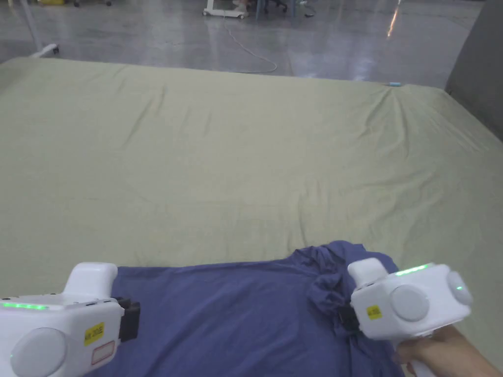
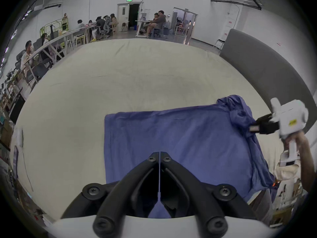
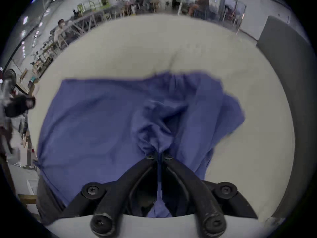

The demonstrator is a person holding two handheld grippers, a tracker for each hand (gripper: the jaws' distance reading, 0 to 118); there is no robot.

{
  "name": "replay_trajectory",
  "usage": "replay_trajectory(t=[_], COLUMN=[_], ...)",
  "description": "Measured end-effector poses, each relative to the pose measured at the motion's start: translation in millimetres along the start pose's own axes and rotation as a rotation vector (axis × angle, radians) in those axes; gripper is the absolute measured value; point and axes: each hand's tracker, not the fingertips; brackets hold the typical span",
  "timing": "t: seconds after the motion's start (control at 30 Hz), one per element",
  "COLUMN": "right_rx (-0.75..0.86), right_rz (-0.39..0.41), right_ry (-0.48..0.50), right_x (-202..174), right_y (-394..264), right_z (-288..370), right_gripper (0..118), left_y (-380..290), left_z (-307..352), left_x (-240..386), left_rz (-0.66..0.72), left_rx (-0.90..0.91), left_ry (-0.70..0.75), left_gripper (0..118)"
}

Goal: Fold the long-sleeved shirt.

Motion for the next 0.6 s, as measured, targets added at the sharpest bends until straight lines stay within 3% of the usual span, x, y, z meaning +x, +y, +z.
replay_trajectory(t=[0.07, 0.1, 0.13, 0.2, 0.23, 0.3, 0.4, 0.43, 0.47, 0.5, 0.6], right_rx=[0.023, 0.045, 0.082, 0.181, 0.234, 0.314, 0.259, 0.258, 0.247, 0.236, 0.232], right_rz=[0.011, -0.006, -0.061, -0.163, -0.187, -0.19, -0.174, -0.163, -0.163, -0.174, -0.198], right_ry=[-0.089, -0.072, -0.058, 0.017, 0.044, 0.017, -0.1, -0.112, -0.104, -0.119, -0.032], right_x=[-1.8, -5.0, -2.7, 4.4, 5.8, 9.2, 4.8, 4.0, 3.5, 15.5, 11.6], right_y=[-8.5, -11.8, -11.8, -15.3, -19.0, -24.9, -37.4, -41.4, -44.5, -42.1, -46.9], right_z=[-10.4, 4.9, 21.1, 60.4, 83.4, 108.7, 129.5, 129.2, 125.4, 105.6, 101.3], right_gripper=[3, 15, 35, 91, 97, 94, 88, 63, 20, 0, 0], left_y=[-5.3, -7.2, -9.5, -12.8, -13.8, -16.2, -23.4, -25.5, -27.4, -28.2, -23.5], left_z=[8.0, 11.5, 16.6, 27.1, 30.9, 36.8, 42.7, 45.4, 46.3, 46.2, 43.4], left_x=[3.1, 4.3, 5.2, 4.9, 5.3, 5.3, 6.1, 5.9, 4.5, 2.8, -3.1], left_rz=[-0.009, -0.01, -0.009, -0.013, -0.016, -0.024, -0.031, -0.03, -0.027, -0.023, -0.016], left_rx=[-0.003, -0.004, 0.0, 0.008, 0.015, 0.025, 0.031, 0.03, 0.027, 0.024, 0.022], left_ry=[-0.001, -0.004, -0.008, -0.017, -0.022, -0.02, -0.012, -0.01, -0.01, -0.01, 0.041], left_gripper=[0, 0, 0, 0, 0, 0, 0, 0, 0, 0, 0])
